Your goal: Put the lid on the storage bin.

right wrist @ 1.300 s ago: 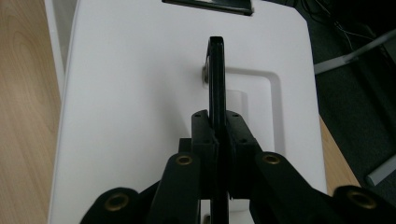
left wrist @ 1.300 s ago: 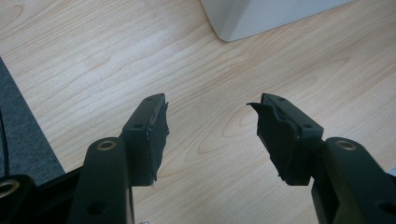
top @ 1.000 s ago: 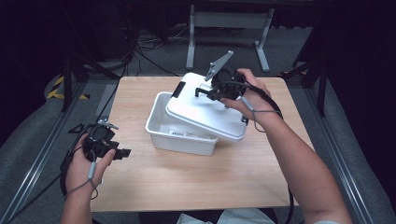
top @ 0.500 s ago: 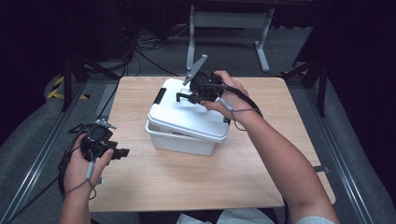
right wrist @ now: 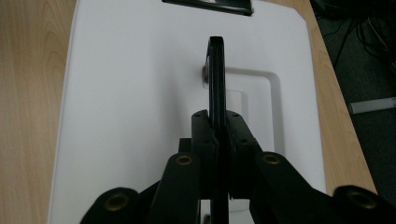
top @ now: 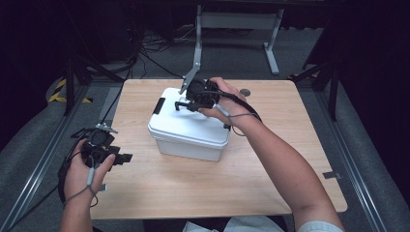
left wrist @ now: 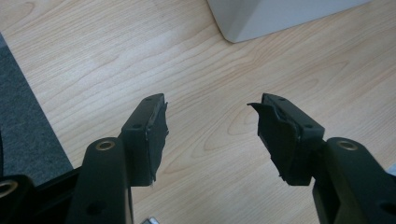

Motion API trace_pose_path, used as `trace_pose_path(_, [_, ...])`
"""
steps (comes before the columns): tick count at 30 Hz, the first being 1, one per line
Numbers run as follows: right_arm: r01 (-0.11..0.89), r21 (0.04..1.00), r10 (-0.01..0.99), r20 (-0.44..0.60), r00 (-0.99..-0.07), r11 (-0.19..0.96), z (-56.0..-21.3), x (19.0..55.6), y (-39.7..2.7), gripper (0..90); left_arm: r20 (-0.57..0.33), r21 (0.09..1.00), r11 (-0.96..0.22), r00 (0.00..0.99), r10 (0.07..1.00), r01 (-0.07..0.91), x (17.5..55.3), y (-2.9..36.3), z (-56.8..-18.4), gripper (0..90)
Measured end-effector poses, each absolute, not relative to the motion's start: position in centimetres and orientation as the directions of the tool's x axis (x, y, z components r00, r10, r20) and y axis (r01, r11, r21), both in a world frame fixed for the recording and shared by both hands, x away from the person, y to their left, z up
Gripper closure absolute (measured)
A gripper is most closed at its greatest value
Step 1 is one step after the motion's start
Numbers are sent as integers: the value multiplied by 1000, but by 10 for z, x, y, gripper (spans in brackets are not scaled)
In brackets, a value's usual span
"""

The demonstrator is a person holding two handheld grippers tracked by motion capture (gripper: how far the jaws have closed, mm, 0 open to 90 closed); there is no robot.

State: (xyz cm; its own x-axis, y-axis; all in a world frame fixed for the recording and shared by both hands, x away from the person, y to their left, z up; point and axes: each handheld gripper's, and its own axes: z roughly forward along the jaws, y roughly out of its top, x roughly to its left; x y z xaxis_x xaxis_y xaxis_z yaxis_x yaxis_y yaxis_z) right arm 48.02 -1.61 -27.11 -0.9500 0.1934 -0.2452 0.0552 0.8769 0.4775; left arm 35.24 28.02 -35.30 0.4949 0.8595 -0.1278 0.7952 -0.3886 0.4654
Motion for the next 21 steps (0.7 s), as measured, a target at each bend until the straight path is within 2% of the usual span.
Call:
trace_pose_path(16, [62, 469, 192, -235, -953, 881, -281, 485, -12, 846, -137, 466, -386, 495, 858, 797, 352, 281, -353, 424])
trace_pose_path(21, [42, 450, 185, -279, -942, 892, -283, 483, -7, 847, -140, 465, -385, 495, 857, 797, 353, 280, -353, 423])
